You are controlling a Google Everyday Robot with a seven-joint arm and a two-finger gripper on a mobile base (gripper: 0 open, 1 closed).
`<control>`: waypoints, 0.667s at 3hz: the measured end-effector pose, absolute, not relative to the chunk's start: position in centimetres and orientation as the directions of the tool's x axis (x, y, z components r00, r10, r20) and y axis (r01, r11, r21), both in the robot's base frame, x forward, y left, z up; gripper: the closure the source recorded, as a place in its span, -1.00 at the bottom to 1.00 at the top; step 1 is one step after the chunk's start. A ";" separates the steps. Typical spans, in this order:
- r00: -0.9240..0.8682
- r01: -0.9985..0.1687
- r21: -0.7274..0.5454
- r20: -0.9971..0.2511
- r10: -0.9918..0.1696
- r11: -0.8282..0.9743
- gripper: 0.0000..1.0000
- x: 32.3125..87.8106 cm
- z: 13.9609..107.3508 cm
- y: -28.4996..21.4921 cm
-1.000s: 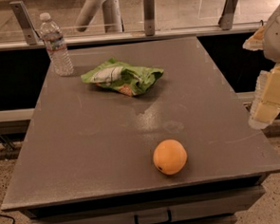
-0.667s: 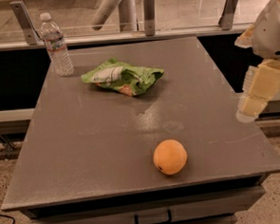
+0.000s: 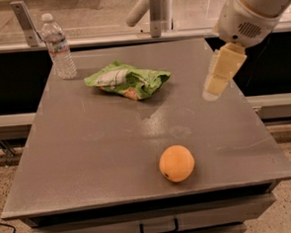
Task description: Move green rice chip bag near orange
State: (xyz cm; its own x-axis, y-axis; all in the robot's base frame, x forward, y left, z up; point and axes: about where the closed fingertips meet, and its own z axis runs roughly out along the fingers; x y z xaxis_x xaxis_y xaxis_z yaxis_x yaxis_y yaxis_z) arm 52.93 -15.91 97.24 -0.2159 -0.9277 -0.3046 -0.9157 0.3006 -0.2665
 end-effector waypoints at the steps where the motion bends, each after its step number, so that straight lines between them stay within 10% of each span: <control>1: -0.228 -0.914 -0.245 -0.353 -0.907 0.325 -1.00 57.4 96.1 -13.1; 2: -0.233 -0.920 -0.211 -0.386 -0.893 0.331 -1.00 60.0 94.3 -10.2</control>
Offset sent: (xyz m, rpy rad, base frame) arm 0.0891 0.0680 -0.0330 0.1214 0.0340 -0.0144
